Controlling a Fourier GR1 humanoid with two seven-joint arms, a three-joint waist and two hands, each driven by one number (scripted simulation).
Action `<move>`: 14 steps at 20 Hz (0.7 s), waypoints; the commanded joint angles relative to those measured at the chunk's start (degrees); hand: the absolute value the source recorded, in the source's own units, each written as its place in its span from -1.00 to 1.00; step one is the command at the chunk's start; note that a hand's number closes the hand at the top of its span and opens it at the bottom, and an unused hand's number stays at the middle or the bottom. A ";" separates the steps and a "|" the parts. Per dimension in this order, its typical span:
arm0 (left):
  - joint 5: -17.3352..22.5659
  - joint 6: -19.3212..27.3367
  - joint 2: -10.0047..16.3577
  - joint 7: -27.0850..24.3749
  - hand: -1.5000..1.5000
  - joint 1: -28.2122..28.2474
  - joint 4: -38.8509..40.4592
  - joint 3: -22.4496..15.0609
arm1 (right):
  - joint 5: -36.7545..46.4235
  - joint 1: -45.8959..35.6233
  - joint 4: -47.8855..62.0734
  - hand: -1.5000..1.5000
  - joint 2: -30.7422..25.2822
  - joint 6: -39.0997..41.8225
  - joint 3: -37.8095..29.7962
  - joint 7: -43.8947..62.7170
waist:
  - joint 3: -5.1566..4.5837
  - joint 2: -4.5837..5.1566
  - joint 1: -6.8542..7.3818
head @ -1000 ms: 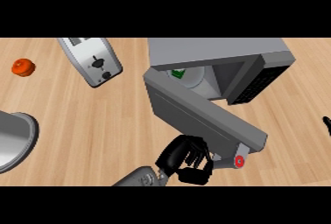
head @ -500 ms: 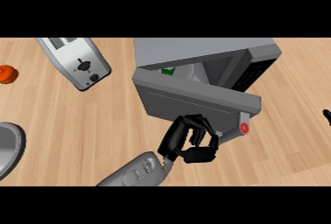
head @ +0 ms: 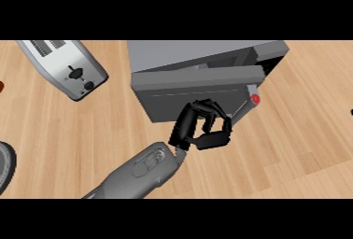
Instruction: Pick up the milk, place it into the microwave and close the microwave
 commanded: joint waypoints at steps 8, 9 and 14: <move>9.28 -0.83 0.02 -3.86 1.00 -8.97 7.59 5.99 | -4.34 -2.88 0.31 -1.00 -4.10 0.93 -2.15 4.11 | 0.10 0.96 -1.91; 9.53 -1.08 0.02 -4.47 1.00 -9.46 7.51 5.97 | -4.74 -4.33 0.59 -1.00 -4.99 1.04 -2.25 4.65 | 0.04 1.30 -1.40; 12.39 -1.39 0.02 -6.64 1.00 -10.66 8.04 6.30 | -6.35 -5.56 1.14 -1.00 -5.29 0.56 -2.52 5.89 | 0.13 1.25 -1.52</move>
